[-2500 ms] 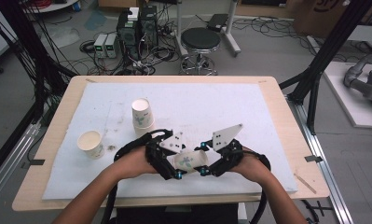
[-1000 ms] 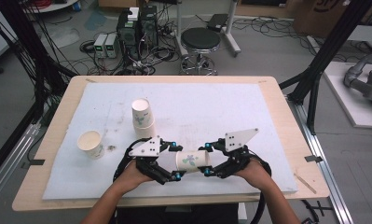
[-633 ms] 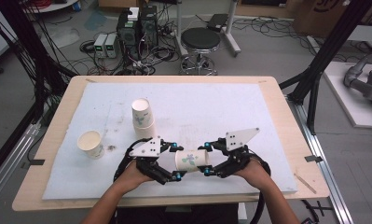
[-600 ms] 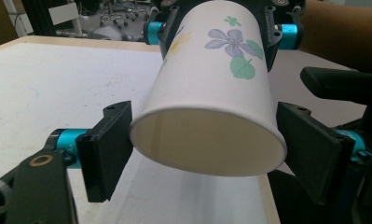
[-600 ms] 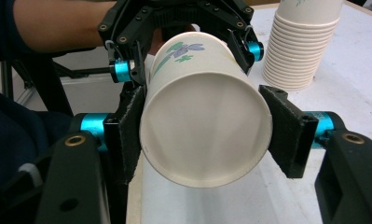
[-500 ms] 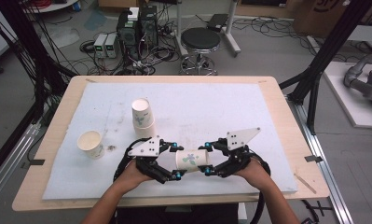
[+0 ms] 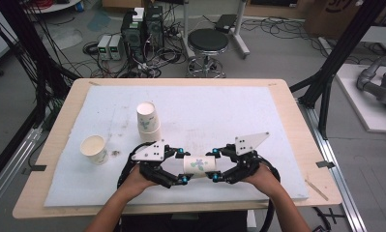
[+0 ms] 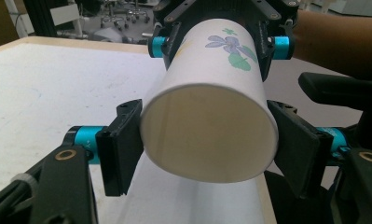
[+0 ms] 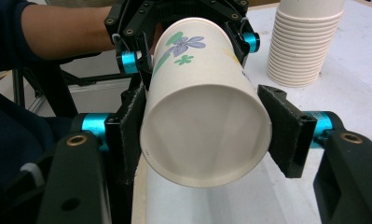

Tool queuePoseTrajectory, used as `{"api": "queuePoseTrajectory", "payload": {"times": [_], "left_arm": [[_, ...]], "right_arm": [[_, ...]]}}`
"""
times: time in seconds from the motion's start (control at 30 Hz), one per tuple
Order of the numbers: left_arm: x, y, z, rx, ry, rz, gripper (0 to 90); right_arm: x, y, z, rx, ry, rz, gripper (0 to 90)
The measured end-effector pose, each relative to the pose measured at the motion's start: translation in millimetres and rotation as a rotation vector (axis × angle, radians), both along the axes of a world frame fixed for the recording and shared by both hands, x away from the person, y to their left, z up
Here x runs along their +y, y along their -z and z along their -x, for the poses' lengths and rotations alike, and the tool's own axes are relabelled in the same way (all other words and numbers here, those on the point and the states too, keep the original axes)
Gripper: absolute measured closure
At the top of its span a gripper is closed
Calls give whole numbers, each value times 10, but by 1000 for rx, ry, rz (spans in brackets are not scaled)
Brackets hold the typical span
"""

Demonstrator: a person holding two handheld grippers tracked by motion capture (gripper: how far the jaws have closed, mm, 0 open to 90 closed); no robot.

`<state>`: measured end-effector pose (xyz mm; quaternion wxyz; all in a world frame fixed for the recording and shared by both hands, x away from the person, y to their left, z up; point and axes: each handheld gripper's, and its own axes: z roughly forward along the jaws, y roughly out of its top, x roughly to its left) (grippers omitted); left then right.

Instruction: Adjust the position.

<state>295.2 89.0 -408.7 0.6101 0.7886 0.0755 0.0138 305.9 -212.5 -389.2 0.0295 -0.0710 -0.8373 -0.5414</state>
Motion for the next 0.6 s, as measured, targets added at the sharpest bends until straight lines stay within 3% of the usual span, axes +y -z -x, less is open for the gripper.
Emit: {"api": "queuePoseTrajectory", "payload": {"times": [0.17, 0.3, 0.5, 0.6], "left_arm": [[15, -32, -3, 21, -5, -8, 309], [31, -70, -5, 22, -12, -38, 312], [32, -216, -7, 4, -39, -164, 314], [1, -313, -11, -14, -36, -254, 315]], "right_arm": [[19, 0, 0, 12, 14, 0, 294], [27, -20, 5, 7, 37, -4, 211], [34, -103, 2, -21, 48, 12, 211], [70, -144, 2, -51, 56, 56, 211]]}}
